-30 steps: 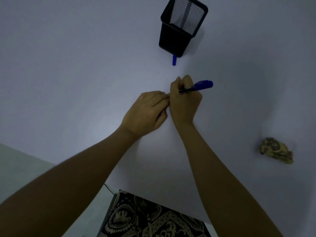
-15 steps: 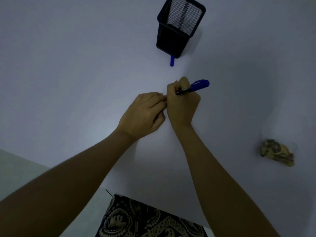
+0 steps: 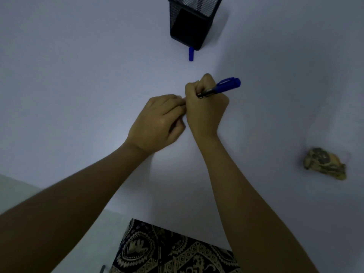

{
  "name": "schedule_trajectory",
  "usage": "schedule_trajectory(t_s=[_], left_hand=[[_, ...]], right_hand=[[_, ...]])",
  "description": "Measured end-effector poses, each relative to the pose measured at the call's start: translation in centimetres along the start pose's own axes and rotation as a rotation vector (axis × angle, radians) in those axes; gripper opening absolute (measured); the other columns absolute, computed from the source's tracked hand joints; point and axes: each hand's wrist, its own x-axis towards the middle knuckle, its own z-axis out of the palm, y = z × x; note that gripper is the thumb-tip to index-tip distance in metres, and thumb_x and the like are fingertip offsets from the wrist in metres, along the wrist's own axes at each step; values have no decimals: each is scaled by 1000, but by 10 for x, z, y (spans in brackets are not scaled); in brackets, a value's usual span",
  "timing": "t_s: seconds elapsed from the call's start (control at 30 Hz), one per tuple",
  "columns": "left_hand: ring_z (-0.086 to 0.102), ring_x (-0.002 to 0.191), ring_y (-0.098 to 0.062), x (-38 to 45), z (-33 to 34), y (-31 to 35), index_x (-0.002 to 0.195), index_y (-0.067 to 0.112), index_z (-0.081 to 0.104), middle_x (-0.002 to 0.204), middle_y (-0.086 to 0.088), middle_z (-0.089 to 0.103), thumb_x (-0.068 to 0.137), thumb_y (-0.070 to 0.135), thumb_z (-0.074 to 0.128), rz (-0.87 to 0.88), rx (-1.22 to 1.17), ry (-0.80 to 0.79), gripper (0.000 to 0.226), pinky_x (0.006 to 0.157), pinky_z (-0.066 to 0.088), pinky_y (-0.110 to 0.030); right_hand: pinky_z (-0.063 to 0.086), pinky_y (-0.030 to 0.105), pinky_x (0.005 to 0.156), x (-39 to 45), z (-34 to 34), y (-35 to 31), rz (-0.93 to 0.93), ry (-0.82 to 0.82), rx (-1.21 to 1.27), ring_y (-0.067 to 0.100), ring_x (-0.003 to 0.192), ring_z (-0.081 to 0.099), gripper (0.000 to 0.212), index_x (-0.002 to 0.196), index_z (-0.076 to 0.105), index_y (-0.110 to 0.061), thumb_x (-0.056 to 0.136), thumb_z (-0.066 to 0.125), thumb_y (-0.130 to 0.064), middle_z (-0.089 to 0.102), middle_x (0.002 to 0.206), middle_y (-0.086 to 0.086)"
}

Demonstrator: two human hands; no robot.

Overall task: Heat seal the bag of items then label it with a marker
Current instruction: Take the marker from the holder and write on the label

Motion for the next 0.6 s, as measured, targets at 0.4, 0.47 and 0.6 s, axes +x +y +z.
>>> schedule_trajectory(t_s=[0.4, 0.47, 0.6], left_hand=[[63, 105, -29, 2, 0, 1, 106, 2, 68, 111, -14, 69, 88, 13, 55, 12, -4, 6, 25, 92, 49, -44], [63, 105, -29, 1, 0, 1, 106, 2, 68, 111, -14, 69, 88, 13, 55, 15, -4, 6, 25, 92, 49, -44], [63, 105, -29, 1, -1, 2, 107, 2, 68, 111, -14, 69, 87, 12, 56, 13, 7, 16, 26, 91, 50, -44]], right_hand=[[50, 38, 48, 0, -1, 0, -20, 24, -23, 21, 45, 50, 45, 58, 30, -33, 79, 58, -4, 39, 46, -13], [50, 38, 48, 0, -1, 0, -28, 23, -31, 21, 46, 50, 45, 58, 30, -33, 79, 58, -4, 39, 47, -13], [48, 37, 47, -1, -1, -1, -14, 42, -22, 15, 43, 43, 46, 58, 30, -32, 79, 58, -4, 38, 46, -13]])
